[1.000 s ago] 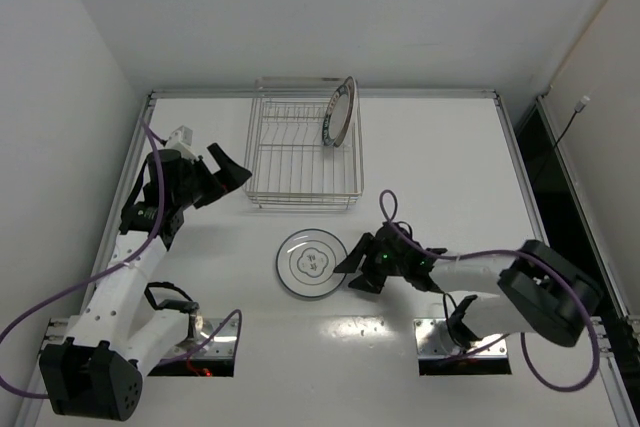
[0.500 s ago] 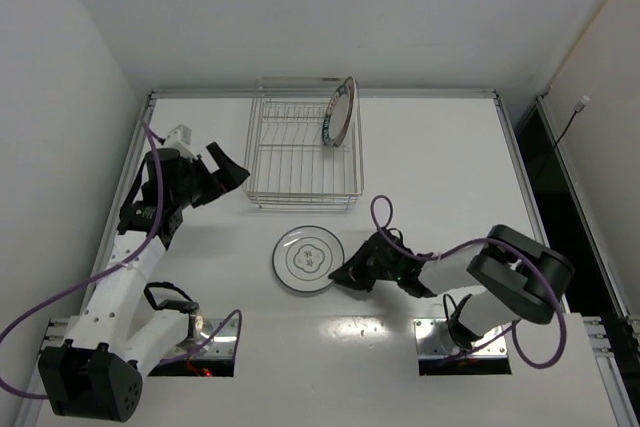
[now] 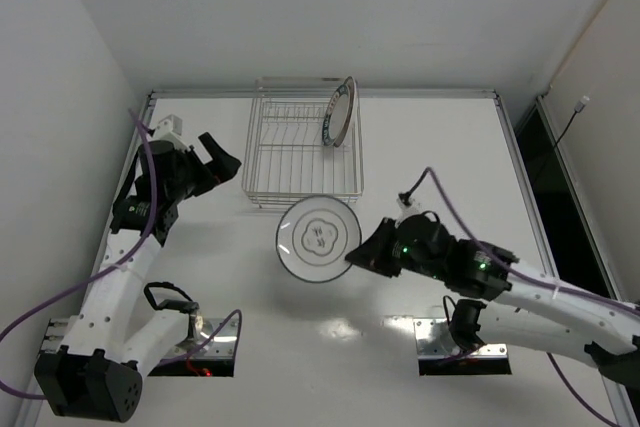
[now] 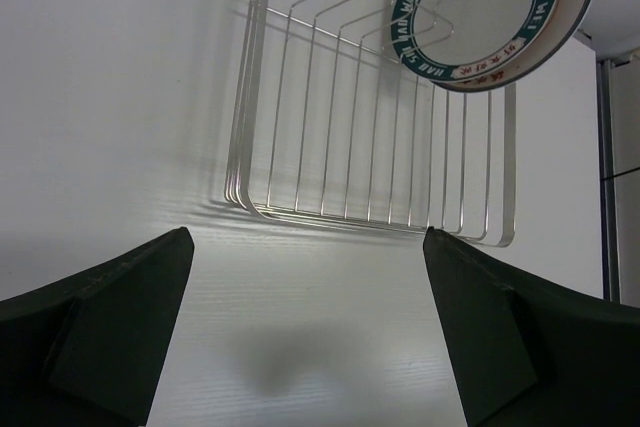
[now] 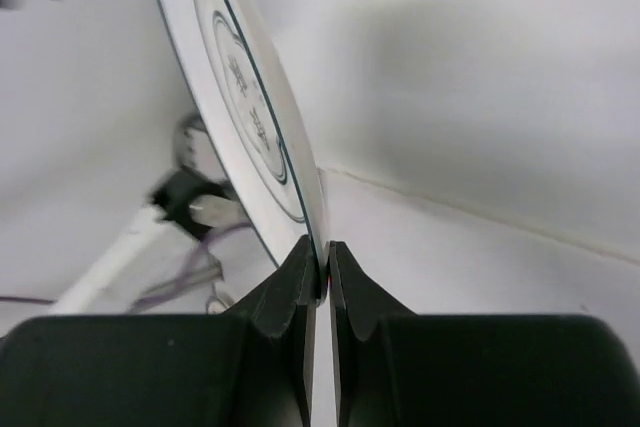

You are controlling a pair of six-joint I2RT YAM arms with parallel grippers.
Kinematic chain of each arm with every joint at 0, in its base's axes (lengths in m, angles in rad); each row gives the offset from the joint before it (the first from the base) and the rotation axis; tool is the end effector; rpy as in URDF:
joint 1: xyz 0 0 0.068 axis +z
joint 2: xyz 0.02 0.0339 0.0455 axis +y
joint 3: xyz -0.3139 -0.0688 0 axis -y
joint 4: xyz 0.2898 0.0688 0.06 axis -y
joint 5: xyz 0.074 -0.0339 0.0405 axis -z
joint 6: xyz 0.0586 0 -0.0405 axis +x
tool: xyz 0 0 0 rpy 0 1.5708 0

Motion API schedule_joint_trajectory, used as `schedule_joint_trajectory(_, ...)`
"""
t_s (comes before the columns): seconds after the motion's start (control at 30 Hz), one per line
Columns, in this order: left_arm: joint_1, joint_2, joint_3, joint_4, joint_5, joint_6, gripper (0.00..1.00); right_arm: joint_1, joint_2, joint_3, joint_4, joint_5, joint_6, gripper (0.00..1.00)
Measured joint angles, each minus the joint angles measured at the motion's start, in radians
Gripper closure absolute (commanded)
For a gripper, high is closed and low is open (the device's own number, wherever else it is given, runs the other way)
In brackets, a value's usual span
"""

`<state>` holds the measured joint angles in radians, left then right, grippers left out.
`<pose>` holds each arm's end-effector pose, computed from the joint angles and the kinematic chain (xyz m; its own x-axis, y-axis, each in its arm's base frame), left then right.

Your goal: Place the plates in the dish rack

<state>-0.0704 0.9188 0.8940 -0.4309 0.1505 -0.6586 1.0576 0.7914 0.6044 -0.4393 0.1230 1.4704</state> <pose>0.2380 -0.0256 0.3577 -0.4719 -0.5733 -0.6698 -0.1075 0.7914 -0.6017 0.1056 0.1728 0.2644 -0.8405 0.5198 -0.1528 0.2046 0.5656 0.7989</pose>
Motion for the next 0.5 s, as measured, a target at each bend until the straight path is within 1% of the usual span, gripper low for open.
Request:
schedule_joint_trajectory(0.1, 0.0, -0.005, 0.005, -0.002, -0.026, 0.007, 0.01, 0.015, 0.029, 0.28, -0.146, 0.137, -0.116, 1.0)
schedule_joint_trajectory(0.17, 0.0, -0.013, 0.005, -0.004, -0.045, 0.013, 0.01, 0.011, 0.114, 0.491, -0.232, 0.268, -0.227, 1.0)
schedule_joint_trajectory(0.23, 0.0, -0.022, 0.005, -0.005, -0.059, 0.021, 0.01, -0.006, 0.247, 0.726, -0.314, 0.409, -0.351, 1.0)
schedule_joint_trajectory(0.3, -0.005, -0.03, 0.005, -0.005, -0.073, 0.029, 0.01, -0.045, 0.408, 0.935, -0.325, 0.536, -0.486, 1.0)
schedule_joint_trajectory(0.37, -0.012, -0.038, 0.005, -0.006, -0.092, 0.037, 0.01, -0.086, 0.541, 1.078, -0.299, 0.616, -0.603, 1.0)
schedule_joint_trajectory(0.43, -0.03, -0.047, 0.002, -0.005, -0.119, 0.051, 0.01, -0.135, 0.666, 1.173, -0.275, 0.658, -0.702, 1.0)
schedule_joint_trajectory(0.5, -0.054, -0.061, -0.007, -0.002, -0.153, 0.07, 0.01, -0.19, 0.78, 1.25, -0.264, 0.668, -0.779, 1.0)
